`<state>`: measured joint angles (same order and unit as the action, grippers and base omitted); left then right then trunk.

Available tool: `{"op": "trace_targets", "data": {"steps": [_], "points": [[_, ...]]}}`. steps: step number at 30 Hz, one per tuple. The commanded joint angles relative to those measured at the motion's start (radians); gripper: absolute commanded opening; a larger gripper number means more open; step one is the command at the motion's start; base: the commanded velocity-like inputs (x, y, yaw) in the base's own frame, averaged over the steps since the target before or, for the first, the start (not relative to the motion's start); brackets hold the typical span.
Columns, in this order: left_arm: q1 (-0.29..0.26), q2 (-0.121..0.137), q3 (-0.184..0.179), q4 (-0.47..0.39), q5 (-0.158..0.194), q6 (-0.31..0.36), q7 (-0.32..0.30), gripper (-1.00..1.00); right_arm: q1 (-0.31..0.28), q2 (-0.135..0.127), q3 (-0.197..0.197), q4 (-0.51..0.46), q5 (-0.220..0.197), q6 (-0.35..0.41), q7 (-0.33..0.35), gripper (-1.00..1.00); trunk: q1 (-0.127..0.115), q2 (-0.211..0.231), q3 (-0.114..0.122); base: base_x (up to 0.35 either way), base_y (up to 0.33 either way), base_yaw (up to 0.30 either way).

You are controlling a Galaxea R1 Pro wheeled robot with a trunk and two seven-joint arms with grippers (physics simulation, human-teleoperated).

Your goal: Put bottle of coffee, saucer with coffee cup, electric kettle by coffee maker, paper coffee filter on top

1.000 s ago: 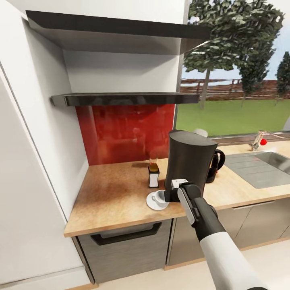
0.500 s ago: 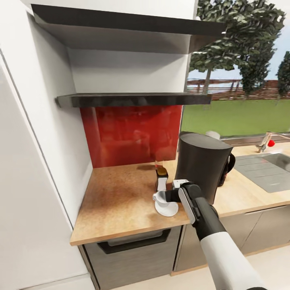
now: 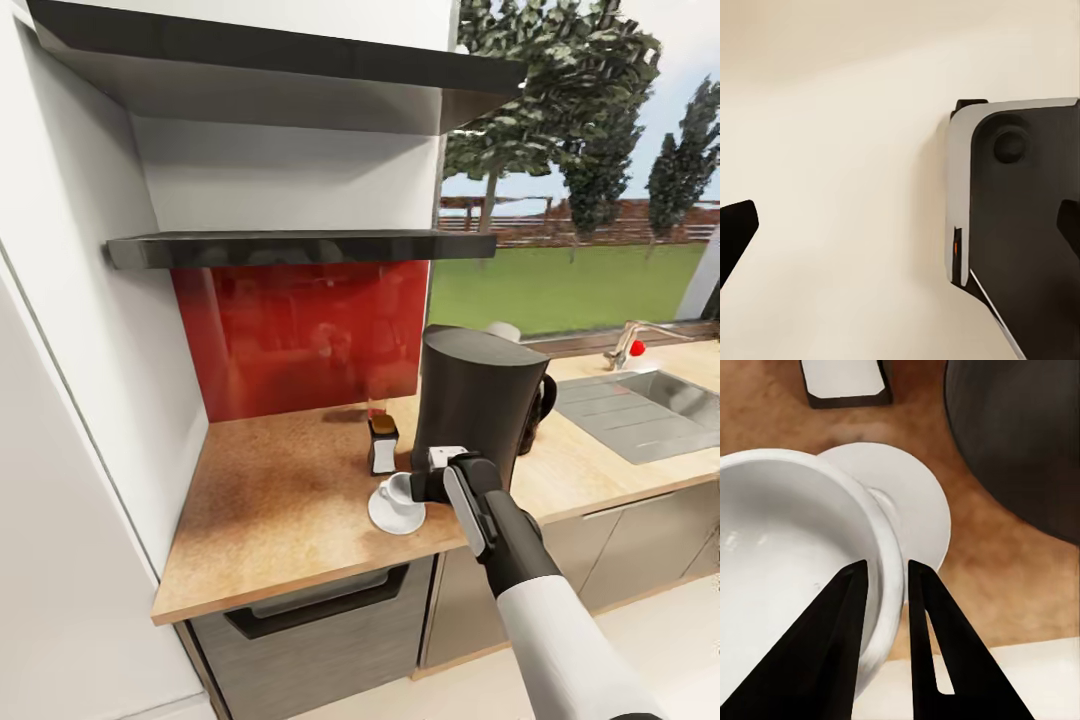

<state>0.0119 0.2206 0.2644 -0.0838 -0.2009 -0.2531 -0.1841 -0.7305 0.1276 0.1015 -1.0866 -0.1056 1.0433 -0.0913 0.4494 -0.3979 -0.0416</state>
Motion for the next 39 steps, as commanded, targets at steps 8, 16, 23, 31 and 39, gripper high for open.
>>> {"op": "trace_targets", "data": {"steps": [8,16,23,31,39], "points": [[0.0,0.0,0.009,-0.002,-0.009,-0.001,0.004,1.0,-0.001,0.001,0.001,0.045,-0.013,0.002,-0.007,-1.0,0.001,-0.002,-0.002,0.0,0.0,-0.013],[0.0,0.0,0.009,-0.001,-0.009,-0.001,0.005,1.0,-0.001,0.001,0.0,0.071,-0.014,-0.013,-0.007,-1.0,0.001,-0.002,-0.002,0.0,0.0,0.0],[0.0,-0.001,0.009,-0.001,-0.009,-0.001,0.005,1.0,-0.001,0.0,0.0,0.073,-0.014,-0.013,-0.007,-1.0,0.001,-0.002,-0.002,0.03,0.0,0.0],[0.0,0.0,0.009,-0.001,-0.009,-0.001,0.005,1.0,0.0,0.0,0.0,0.073,-0.014,-0.013,-0.007,-1.0,0.001,-0.002,-0.002,0.006,0.0,0.0],[0.0,0.0,0.009,-0.001,-0.009,0.0,0.005,1.0,-0.001,0.001,0.0,0.084,-0.014,-0.016,-0.007,-1.0,0.001,-0.002,-0.002,0.048,0.019,0.0]]}}
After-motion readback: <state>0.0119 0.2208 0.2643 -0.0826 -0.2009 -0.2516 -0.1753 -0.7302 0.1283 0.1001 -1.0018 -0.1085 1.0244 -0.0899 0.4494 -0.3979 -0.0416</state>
